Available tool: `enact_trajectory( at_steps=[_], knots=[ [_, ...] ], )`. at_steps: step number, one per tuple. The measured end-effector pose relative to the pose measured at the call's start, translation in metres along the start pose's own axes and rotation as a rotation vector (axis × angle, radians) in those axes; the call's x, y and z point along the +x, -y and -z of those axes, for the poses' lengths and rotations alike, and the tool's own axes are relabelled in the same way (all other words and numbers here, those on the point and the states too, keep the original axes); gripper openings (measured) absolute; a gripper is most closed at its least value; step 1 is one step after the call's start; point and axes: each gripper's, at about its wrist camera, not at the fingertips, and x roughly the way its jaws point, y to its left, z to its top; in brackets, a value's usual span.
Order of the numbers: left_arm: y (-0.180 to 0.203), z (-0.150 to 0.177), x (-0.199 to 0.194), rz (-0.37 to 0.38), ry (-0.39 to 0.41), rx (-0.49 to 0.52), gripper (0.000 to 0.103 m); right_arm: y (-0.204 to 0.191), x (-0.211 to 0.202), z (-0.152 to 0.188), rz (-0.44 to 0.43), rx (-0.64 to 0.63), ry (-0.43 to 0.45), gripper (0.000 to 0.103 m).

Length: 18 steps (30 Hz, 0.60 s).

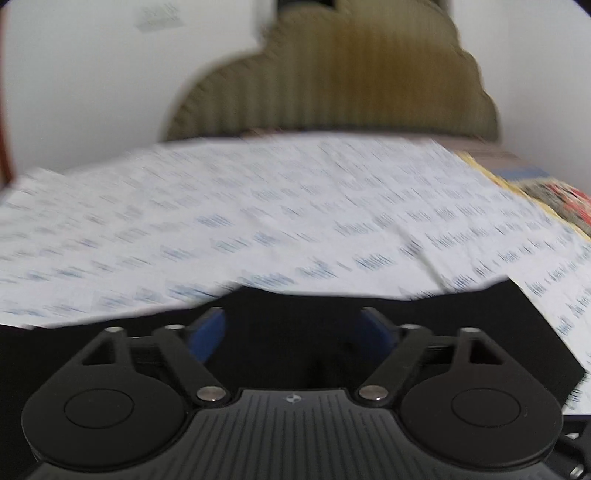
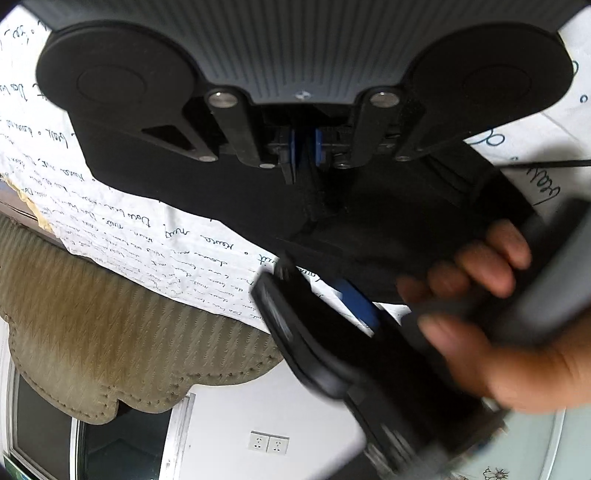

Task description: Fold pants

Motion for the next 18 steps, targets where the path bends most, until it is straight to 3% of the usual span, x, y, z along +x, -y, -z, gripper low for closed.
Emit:
enact_trajectory(
  at_steps=[2, 6, 8, 9, 10, 11, 13, 16, 18],
  knots=[
    [-0.018, 0.002, -0.021, -0.049, 0.011, -0.010, 0.086, -0.007, 0.001, -0.002, 0.007, -0.014, 0.010, 0.007],
    [-0.062, 0.019, -0.048, -0.096, -0.051, -0.063, 0.086, -0.017, 0.008, -0.004, 0.022, -0.067, -0.004, 0.008],
    [-0.087, 0.032, -0.058, -0.146, -0.115, -0.080, 0.086, -0.022, 0.011, -0.004, 0.011, -0.106, -0.048, 0.022],
    [-0.100, 0.039, -0.062, -0.172, -0.145, -0.087, 0.086, -0.025, 0.007, -0.005, 0.006, -0.143, -0.058, 0.025],
    [-0.113, 0.045, -0.068, -0.200, -0.161, -0.098, 0.086, -0.025, 0.000, -0.008, -0.014, -0.171, -0.051, 0.036],
    [-0.125, 0.050, -0.074, -0.223, -0.163, -0.111, 0.086, -0.022, -0.012, -0.012, -0.064, -0.174, -0.029, 0.041],
    [-0.144, 0.056, -0.084, -0.262, -0.171, -0.141, 0.086, -0.005, -0.037, -0.024, -0.145, -0.113, 0.042, 0.041],
    [-0.153, 0.055, -0.092, -0.241, -0.127, -0.199, 0.086, 0.020, -0.044, -0.036, -0.050, -0.030, 0.087, 0.040],
    [-0.144, 0.053, -0.083, -0.208, -0.138, -0.176, 0.087, 0.030, -0.023, -0.036, 0.029, -0.001, 0.017, 0.041]
  ],
)
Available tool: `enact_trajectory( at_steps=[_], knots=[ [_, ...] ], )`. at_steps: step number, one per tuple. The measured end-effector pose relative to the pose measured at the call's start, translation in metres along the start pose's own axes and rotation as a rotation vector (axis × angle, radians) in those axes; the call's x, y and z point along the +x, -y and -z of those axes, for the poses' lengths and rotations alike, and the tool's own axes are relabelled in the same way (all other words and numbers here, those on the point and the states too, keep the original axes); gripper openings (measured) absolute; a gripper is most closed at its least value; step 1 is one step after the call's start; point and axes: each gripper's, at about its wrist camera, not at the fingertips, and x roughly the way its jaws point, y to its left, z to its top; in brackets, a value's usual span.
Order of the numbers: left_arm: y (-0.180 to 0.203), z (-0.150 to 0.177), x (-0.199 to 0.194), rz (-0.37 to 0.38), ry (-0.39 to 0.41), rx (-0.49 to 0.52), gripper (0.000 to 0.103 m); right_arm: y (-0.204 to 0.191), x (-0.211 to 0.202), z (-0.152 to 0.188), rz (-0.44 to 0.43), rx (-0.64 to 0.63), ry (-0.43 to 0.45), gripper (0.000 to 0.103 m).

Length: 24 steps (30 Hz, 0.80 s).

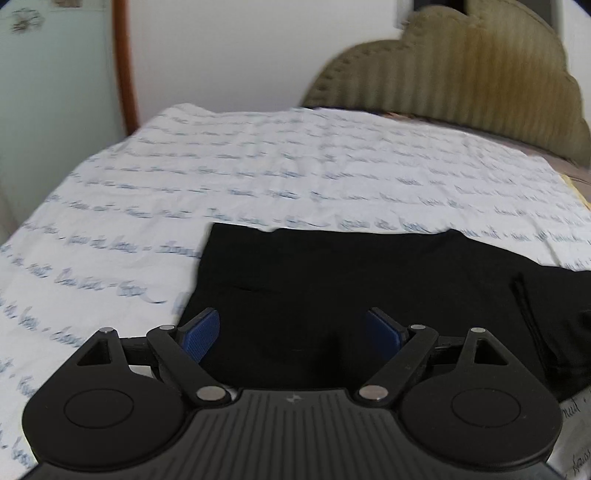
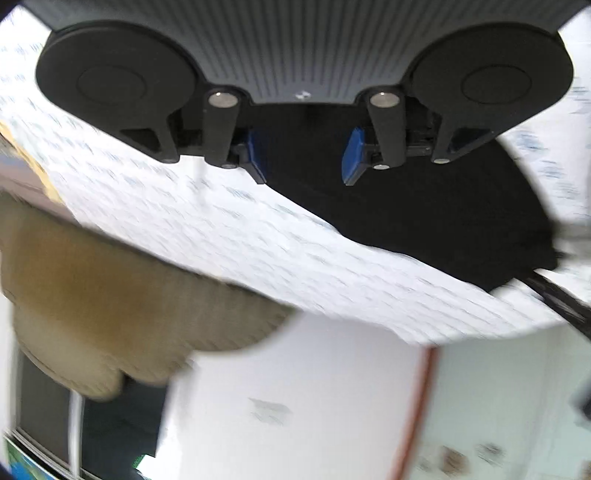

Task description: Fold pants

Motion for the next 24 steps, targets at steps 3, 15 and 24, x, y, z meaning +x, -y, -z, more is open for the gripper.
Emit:
enact_trajectory(
  at_steps=[3, 15, 24],
  knots=[
    [0.027, 0.014, 0.020, 0.018, -0.065, 0.146, 0.087, -0.009, 0.031, 0.016, -0.041, -0.011, -0.147, 0.038],
    [0.044, 0.029, 0.022, -0.006, -0.029, 0.244, 0.088, 0.096, 0.071, -0.001, 0.189, 0.136, -0.190, 0.049],
    [0.010, 0.025, 0.026, -0.093, 0.005, 0.156, 0.099, 0.125, 0.080, 0.010, 0.168, 0.273, -0.234, 0.068]
  ],
)
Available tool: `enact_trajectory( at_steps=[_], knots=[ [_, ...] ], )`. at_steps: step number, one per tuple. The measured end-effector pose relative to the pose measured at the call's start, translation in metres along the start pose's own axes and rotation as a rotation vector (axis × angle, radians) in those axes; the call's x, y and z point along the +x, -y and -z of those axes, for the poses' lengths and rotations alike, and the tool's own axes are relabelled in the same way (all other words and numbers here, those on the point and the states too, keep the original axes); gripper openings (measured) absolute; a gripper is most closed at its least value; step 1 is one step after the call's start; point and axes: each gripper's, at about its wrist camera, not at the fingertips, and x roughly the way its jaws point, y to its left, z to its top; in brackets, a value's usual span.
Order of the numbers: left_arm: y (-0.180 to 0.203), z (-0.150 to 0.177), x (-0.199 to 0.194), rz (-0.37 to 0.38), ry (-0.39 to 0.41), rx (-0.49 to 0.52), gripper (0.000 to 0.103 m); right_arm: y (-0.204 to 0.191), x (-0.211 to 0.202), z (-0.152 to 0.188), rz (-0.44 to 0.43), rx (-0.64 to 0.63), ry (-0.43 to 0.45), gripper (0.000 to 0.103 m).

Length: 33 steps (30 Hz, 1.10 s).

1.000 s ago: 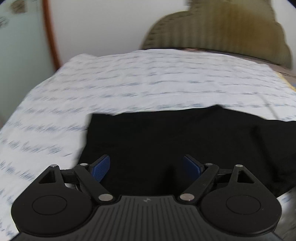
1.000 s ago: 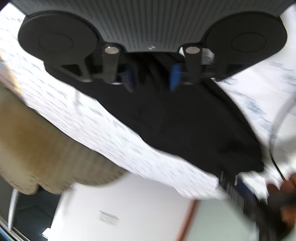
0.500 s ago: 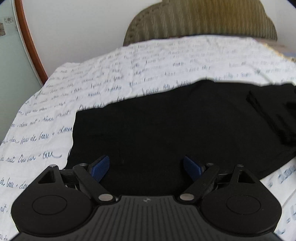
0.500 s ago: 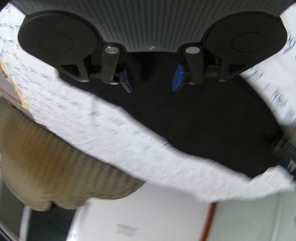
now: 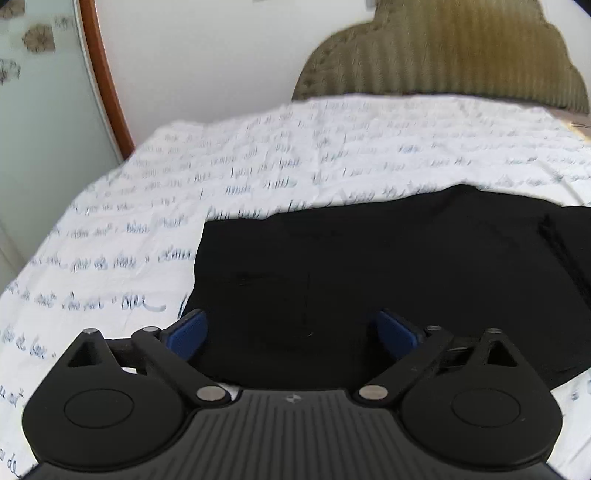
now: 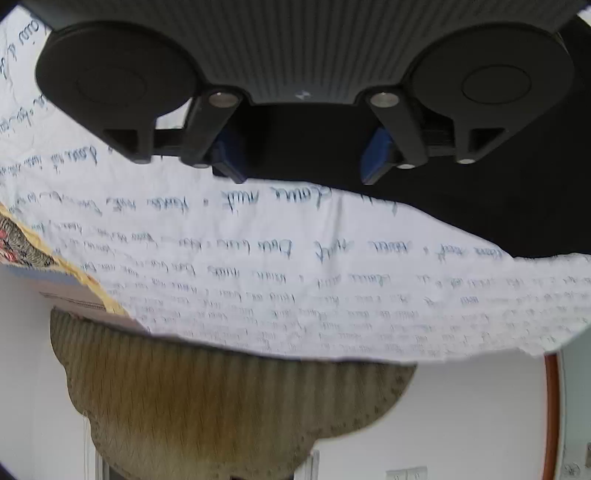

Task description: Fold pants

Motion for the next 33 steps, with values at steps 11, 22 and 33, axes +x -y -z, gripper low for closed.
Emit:
enact_trajectory(
  at_steps=[11, 22, 33],
  knots=[
    [-0.049, 0.000, -0.011, -0.016, 0.073, -0.149, 0.100, -0.129, -0.080, 0.013, 0.049, -0.313, 0.291, 0.090],
    [-0.117, 0.001, -0.027, -0.232, 0.032, -0.283, 0.101, -0.305, -0.129, 0.058, -0.356, -0.799, 0.436, 0.095],
    [-0.136, 0.013, -0.014, -0.120, -0.034, -0.440, 0.101, -0.382, -0.112, 0.079, -0.309, -1.114, 0.400, 0.036]
  ],
)
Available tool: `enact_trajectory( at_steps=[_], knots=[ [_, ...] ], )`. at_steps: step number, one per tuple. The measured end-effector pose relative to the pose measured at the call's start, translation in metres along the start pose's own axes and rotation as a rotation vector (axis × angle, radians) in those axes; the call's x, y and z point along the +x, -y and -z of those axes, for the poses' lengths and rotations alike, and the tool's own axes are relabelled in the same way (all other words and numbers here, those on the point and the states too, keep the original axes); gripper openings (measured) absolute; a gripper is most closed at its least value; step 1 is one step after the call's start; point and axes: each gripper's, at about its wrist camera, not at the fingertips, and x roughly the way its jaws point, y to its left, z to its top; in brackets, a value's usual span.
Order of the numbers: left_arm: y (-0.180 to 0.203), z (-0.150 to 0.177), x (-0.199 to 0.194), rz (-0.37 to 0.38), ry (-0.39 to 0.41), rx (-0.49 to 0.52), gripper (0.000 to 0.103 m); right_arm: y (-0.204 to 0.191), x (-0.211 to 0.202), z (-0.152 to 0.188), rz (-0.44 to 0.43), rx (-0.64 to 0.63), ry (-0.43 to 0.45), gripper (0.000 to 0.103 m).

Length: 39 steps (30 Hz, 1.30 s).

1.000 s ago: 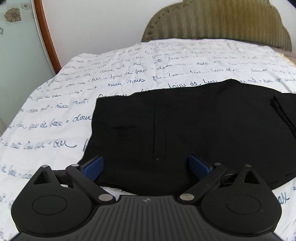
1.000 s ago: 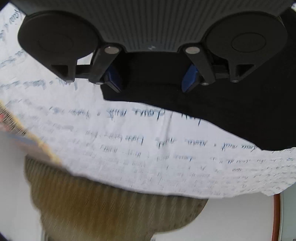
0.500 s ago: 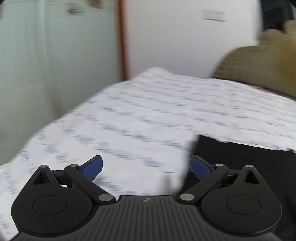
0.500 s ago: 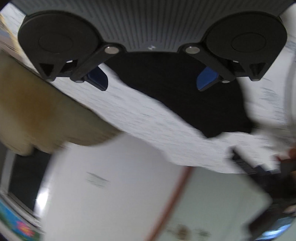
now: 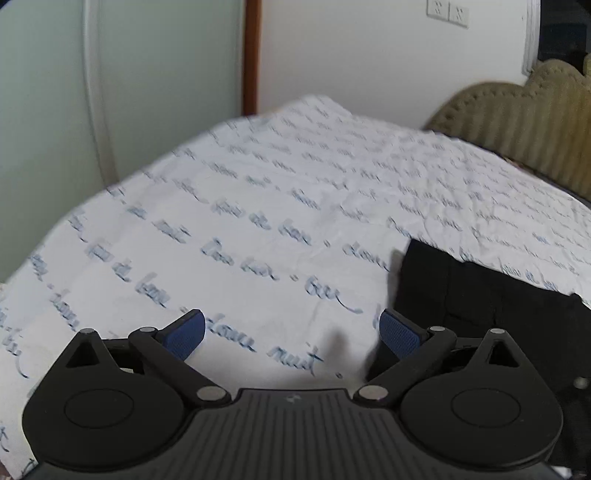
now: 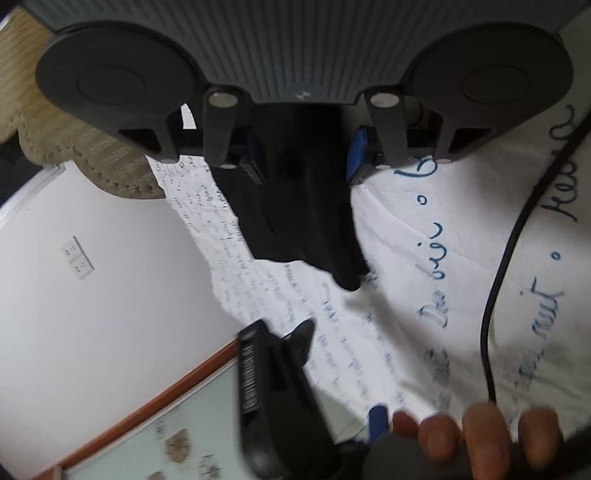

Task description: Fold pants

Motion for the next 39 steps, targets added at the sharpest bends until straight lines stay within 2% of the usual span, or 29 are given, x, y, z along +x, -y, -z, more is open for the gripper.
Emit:
enact_trajectory(
  at_steps=[4, 7, 9, 14, 21, 24, 25, 26, 27, 28, 29, 33, 35, 37, 39],
  knots=[
    [0.006, 0.002, 0.008, 0.107, -0.081, -0.019, 0.101, -0.014, 0.010, -0.009, 0.030, -0.091, 0.009, 0.036],
    [0.004, 0.007, 0.020, 0.199, -0.161, -0.110, 0.101, -0.019, 0.018, -0.011, 0.029, -0.100, 0.013, 0.012],
    [0.000, 0.010, 0.029, 0.244, -0.210, -0.194, 0.101, -0.018, 0.016, -0.008, 0.035, -0.070, 0.028, 0.009],
    [-0.004, 0.006, 0.041, 0.267, -0.235, -0.338, 0.103, 0.014, 0.008, -0.007, -0.038, 0.133, 0.056, 0.007],
    [0.009, -0.006, 0.060, 0.443, -0.297, -0.461, 0.103, 0.060, -0.001, -0.001, -0.094, 0.370, 0.099, 0.007],
    [0.016, -0.009, 0.071, 0.499, -0.283, -0.508, 0.102, 0.075, -0.004, 0.002, -0.116, 0.455, 0.109, 0.007],
    [0.018, -0.011, 0.074, 0.512, -0.276, -0.509, 0.094, 0.079, -0.004, 0.003, -0.122, 0.477, 0.110, 0.007],
    [0.019, -0.012, 0.076, 0.517, -0.278, -0.506, 0.068, 0.082, -0.007, 0.005, -0.124, 0.494, 0.111, 0.007],
    [0.022, -0.013, 0.080, 0.529, -0.293, -0.495, 0.050, 0.083, -0.008, 0.005, -0.124, 0.503, 0.112, 0.007],
    [0.024, -0.014, 0.083, 0.545, -0.311, -0.482, 0.036, 0.082, -0.009, 0.006, -0.123, 0.503, 0.111, 0.007],
    [0.025, -0.014, 0.085, 0.542, -0.313, -0.486, 0.030, 0.080, -0.010, 0.006, -0.123, 0.497, 0.108, 0.007],
    [0.019, -0.012, 0.089, 0.543, -0.309, -0.482, 0.021, 0.073, -0.016, 0.007, -0.132, 0.451, 0.082, 0.013],
    [0.020, -0.012, 0.087, 0.543, -0.299, -0.460, 0.020, 0.070, -0.024, 0.011, -0.115, 0.431, 0.071, 0.028],
    [0.023, -0.013, 0.083, 0.538, -0.280, -0.428, 0.019, 0.068, -0.030, 0.021, -0.090, 0.402, 0.042, 0.038],
    [0.026, -0.015, 0.079, 0.533, -0.261, -0.400, 0.019, 0.066, -0.038, 0.033, -0.085, 0.388, 0.007, 0.041]
  ],
)
